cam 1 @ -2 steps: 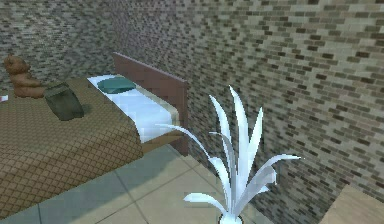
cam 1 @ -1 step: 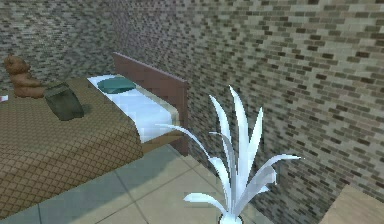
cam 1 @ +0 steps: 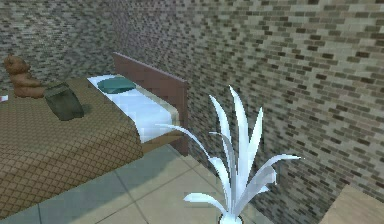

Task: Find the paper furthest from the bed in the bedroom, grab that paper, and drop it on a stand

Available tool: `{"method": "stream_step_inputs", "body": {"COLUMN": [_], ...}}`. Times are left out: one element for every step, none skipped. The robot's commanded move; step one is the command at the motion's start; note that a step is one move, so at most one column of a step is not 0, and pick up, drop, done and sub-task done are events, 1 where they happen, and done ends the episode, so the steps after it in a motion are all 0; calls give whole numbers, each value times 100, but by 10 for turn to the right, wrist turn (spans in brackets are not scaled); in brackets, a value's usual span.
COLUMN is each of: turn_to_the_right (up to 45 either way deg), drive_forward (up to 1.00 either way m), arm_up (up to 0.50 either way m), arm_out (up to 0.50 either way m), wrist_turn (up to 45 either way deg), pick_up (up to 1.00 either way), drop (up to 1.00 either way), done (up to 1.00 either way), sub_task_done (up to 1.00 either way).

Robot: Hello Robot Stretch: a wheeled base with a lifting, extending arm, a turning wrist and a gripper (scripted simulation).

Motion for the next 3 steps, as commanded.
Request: {"method": "stream_step_inputs", "body": {"turn_to_the_right": [0,0,-450], "drive_forward": [0,0,0], "arm_up": [0,0,0], "arm_out": [0,-48,0], "wrist_turn": [-210,0,0], "pick_up": [0,0,0], "drop": [0,0,0], "done": [0,0,0], "sub_task_done": [0,0,0]}}
